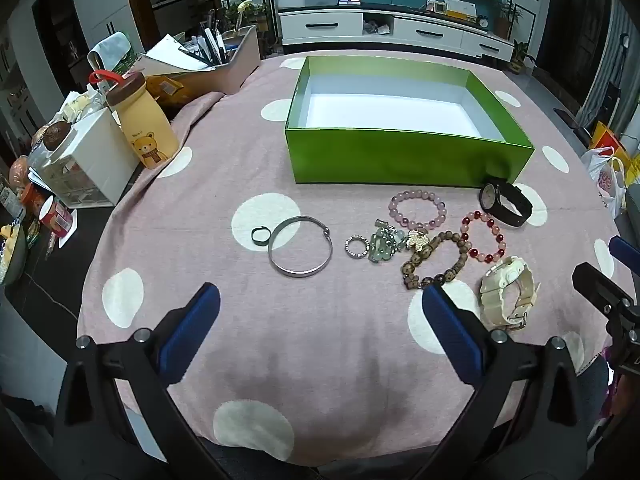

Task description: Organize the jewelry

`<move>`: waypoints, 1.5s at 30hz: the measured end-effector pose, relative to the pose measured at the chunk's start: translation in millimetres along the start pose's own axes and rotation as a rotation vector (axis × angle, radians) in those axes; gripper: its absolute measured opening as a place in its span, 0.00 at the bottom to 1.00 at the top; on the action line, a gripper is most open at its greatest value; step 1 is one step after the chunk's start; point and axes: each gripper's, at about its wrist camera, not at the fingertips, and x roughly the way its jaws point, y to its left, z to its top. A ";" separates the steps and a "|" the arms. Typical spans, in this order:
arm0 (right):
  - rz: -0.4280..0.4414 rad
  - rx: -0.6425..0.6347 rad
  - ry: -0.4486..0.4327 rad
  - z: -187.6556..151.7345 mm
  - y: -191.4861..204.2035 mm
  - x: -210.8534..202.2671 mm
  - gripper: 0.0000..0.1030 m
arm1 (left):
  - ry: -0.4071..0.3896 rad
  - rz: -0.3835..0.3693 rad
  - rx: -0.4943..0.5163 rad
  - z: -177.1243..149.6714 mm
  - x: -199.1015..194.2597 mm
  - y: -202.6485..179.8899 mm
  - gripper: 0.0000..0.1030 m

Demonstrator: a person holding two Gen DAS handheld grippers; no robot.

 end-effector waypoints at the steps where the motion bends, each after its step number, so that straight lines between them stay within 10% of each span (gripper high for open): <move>1: 0.000 0.000 0.003 -0.1 0.1 0.2 0.99 | 0.000 0.000 0.002 0.0 0.0 -0.1 0.98; 45: 0.008 -0.007 0.001 -5.1 5.8 -2.0 0.99 | 0.004 0.005 0.006 -8.3 -2.3 -3.5 0.98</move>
